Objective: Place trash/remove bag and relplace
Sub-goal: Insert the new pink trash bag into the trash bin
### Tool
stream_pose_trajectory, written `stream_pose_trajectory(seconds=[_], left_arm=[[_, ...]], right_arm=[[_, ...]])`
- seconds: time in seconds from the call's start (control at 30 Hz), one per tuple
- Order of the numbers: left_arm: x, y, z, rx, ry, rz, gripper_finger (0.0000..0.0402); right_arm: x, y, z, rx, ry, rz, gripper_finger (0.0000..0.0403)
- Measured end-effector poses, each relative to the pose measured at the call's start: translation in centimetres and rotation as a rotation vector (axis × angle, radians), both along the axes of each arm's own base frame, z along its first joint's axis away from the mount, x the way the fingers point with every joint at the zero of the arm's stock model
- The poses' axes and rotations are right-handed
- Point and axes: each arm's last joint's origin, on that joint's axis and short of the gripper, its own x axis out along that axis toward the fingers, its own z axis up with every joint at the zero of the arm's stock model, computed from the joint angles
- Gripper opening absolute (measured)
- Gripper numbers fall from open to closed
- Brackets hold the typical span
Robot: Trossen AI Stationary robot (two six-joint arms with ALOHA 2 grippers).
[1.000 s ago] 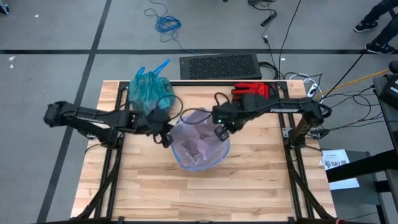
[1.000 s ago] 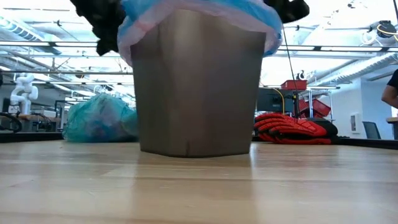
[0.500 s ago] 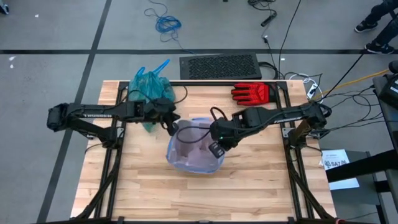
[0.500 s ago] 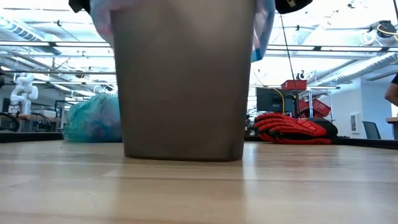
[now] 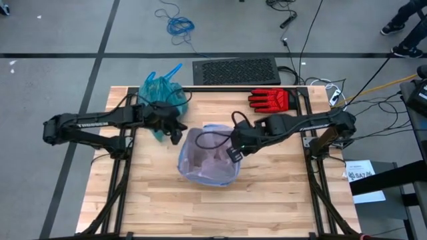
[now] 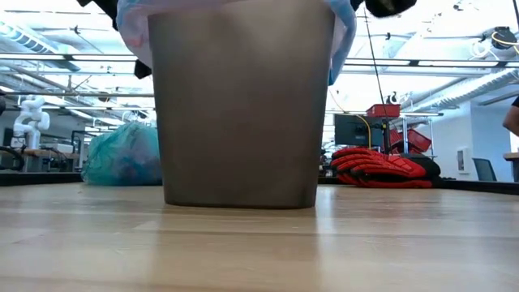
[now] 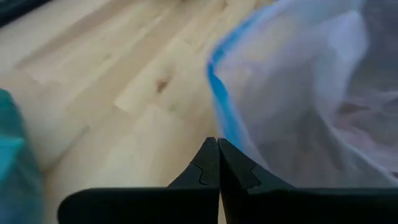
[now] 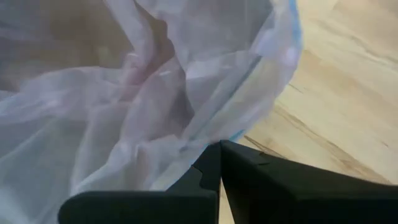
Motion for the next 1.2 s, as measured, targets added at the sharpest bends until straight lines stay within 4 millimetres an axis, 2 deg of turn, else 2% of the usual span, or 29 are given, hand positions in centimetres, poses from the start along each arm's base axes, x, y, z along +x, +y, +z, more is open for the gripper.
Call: stream_pose_trajectory(seconds=[0.13, 0.2, 0.33, 0.43, 0.6, 0.7, 0.87, 1.03, 1.2], left_arm=[[-0.8, -0.8, 0.9, -0.039, -0.057, -0.008, 0.0], [-1.3, -1.0, 1.6, -0.068, -0.105, -0.011, 0.0], [-2.8, -1.8, 2.8, -0.153, -0.177, -0.02, 0.0], [-3.0, -2.6, 2.6, -0.203, -0.153, -0.039, 0.0], [-1.2, -3.9, 0.8, -0.253, -0.065, -0.08, 0.0], [0.0, -4.5, -0.3, -0.261, -0.008, -0.108, 0.0], [2.2, -4.7, -0.9, -0.267, -0.047, -0.132, 0.0], [3.7, -4.1, -1.5, -0.263, -0.082, -0.115, 0.0], [4.1, -3.4, -2.1, -0.241, -0.058, -0.099, 0.0]], right_arm=[[0.3, 0.4, -2.3, 0.001, 0.032, -0.015, 0.0], [-0.1, 0.7, -2.7, -0.014, 0.054, -0.028, 0.0], [-1.6, 1.0, -1.4, -0.017, 0.029, -0.063, 0.0], [-2.7, 1.4, -0.2, 0.049, -0.001, -0.106, 0.0], [-2.9, 2.5, -0.3, 0.211, 0.042, -0.168, 0.0], [-2.4, 3.2, -1.0, 0.205, 0.057, -0.176, 0.0], [-1.5, 3.4, -1.4, 0.2, 0.025, -0.186, 0.0], [-1.2, 2.6, -1.4, 0.156, -0.001, -0.209, 0.0], [-1.0, 1.4, -1.5, 0.125, 0.003, -0.188, 0.0]])
